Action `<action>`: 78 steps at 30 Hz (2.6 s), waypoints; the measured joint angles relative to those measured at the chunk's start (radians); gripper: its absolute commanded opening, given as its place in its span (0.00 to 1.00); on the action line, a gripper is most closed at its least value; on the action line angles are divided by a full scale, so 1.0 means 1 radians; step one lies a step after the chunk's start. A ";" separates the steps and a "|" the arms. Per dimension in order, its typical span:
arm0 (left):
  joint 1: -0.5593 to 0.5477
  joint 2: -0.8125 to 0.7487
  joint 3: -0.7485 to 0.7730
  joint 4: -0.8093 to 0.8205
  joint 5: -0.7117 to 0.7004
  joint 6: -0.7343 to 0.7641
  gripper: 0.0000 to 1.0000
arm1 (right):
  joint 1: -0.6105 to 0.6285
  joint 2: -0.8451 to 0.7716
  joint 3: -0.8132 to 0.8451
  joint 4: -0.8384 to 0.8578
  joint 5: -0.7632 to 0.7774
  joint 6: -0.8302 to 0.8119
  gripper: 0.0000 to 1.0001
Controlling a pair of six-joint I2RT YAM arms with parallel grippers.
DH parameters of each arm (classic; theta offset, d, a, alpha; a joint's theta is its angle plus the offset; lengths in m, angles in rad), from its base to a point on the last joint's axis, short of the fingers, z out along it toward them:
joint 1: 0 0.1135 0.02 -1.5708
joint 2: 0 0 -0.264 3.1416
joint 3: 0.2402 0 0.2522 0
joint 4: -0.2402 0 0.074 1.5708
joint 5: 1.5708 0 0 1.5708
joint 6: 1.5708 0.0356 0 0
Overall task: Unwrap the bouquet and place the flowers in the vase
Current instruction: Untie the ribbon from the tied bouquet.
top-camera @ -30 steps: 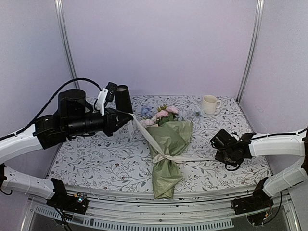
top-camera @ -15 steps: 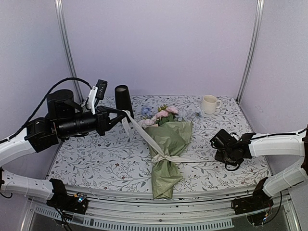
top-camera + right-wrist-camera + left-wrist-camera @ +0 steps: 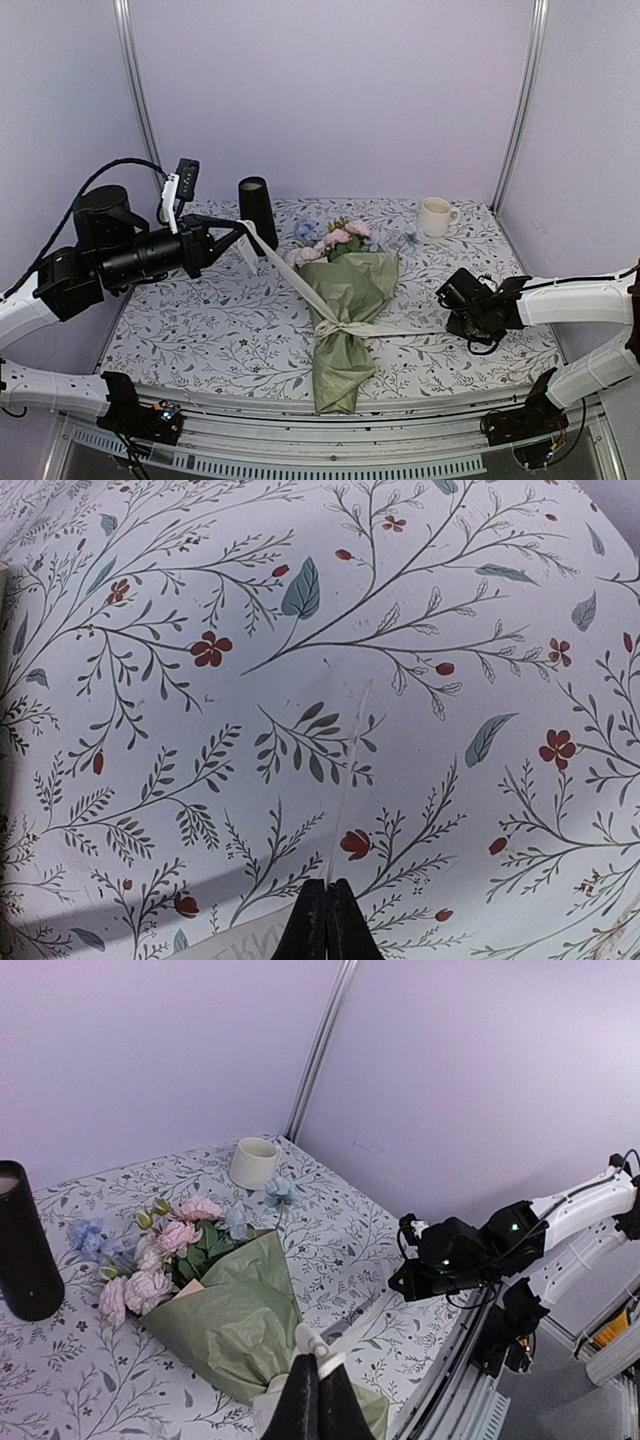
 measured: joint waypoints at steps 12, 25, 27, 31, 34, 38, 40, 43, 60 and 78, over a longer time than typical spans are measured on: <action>0.000 -0.072 0.004 -0.058 -0.076 0.012 0.00 | 0.000 0.000 0.000 0.002 0.000 -0.002 0.02; 0.001 -0.113 -0.010 -0.099 -0.151 0.018 0.00 | 0.000 0.000 0.000 0.002 0.000 -0.002 0.02; 0.001 -0.113 -0.027 -0.099 -0.162 0.018 0.00 | 0.000 0.000 0.000 0.002 0.000 -0.002 0.02; 0.001 -0.113 -0.051 -0.106 -0.183 0.018 0.00 | 0.000 0.000 0.000 -0.001 0.001 -0.003 0.02; 0.002 -0.113 -0.058 -0.109 -0.209 0.018 0.00 | 0.000 0.000 0.006 -0.018 0.008 -0.003 0.02; 0.007 -0.114 -0.058 -0.119 -0.242 0.018 0.00 | 0.000 -0.008 0.024 -0.038 0.025 -0.005 0.02; 0.013 -0.114 -0.058 -0.127 -0.255 0.018 0.00 | 0.000 -0.017 0.031 -0.042 0.034 -0.006 0.02; 0.021 -0.118 -0.058 -0.139 -0.271 0.018 0.00 | -0.002 -0.035 0.037 -0.055 0.050 -0.009 0.02; 0.043 -0.146 -0.056 -0.202 -0.327 0.017 0.00 | -0.035 -0.151 0.159 -0.127 0.134 -0.087 0.02; 0.115 -0.162 -0.053 -0.210 -0.274 -0.009 0.00 | -0.039 -0.275 0.227 -0.071 0.133 -0.253 0.02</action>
